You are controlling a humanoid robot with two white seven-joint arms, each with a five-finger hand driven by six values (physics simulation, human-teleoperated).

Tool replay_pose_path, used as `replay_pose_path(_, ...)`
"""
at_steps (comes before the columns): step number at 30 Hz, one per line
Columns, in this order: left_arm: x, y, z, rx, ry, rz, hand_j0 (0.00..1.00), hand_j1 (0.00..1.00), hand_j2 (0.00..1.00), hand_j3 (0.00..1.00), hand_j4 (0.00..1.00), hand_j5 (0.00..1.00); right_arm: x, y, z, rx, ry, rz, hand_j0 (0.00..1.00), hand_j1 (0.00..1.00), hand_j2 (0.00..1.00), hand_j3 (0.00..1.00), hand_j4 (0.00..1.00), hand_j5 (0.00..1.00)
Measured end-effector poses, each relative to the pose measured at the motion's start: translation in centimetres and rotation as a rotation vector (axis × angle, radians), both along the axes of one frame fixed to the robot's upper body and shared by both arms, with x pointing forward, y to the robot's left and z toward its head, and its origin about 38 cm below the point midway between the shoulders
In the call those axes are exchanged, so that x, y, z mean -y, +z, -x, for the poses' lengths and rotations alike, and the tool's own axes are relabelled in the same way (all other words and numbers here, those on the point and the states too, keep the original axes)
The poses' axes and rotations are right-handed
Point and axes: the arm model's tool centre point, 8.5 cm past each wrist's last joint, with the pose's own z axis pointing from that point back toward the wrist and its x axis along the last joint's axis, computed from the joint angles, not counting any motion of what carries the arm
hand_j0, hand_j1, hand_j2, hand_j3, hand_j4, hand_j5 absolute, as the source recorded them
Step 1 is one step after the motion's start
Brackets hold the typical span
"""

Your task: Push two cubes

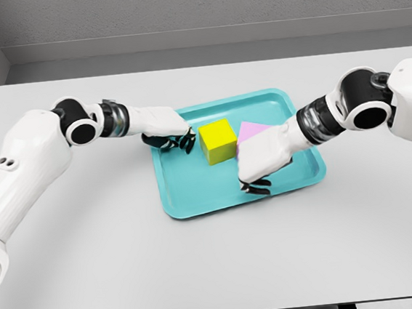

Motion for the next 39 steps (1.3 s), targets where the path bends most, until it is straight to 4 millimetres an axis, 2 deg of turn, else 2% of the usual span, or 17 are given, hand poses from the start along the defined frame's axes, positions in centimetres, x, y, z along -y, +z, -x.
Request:
replay_pose_path(17, 0.5, 0.0, -0.4, 0.004, 0.002, -0.015, 0.49, 0.49, 0.49, 0.49, 0.49, 0.49, 1.6, -1.8, -1.6, -0.006, -0.063, 0.067, 0.15, 0.15, 0.15, 0.15, 0.15, 0.15)
replay_pose_path(31, -0.1, 0.7, -0.8, 0.001, 0.015, 0.009, 0.49, 0.49, 0.49, 0.49, 0.49, 0.49, 2.2, -2.1, -2.5, 0.001, -0.096, 0.086, 0.14, 0.14, 0.14, 0.14, 0.14, 0.14)
replay_pose_path(39, 0.0, -0.1, -1.1, -0.029, 0.05, 0.03, 0.49, 0.49, 0.49, 0.49, 0.49, 0.49, 2.7, -2.1, -3.2, 0.027, -0.108, 0.111, 0.14, 0.14, 0.14, 0.14, 0.14, 0.14)
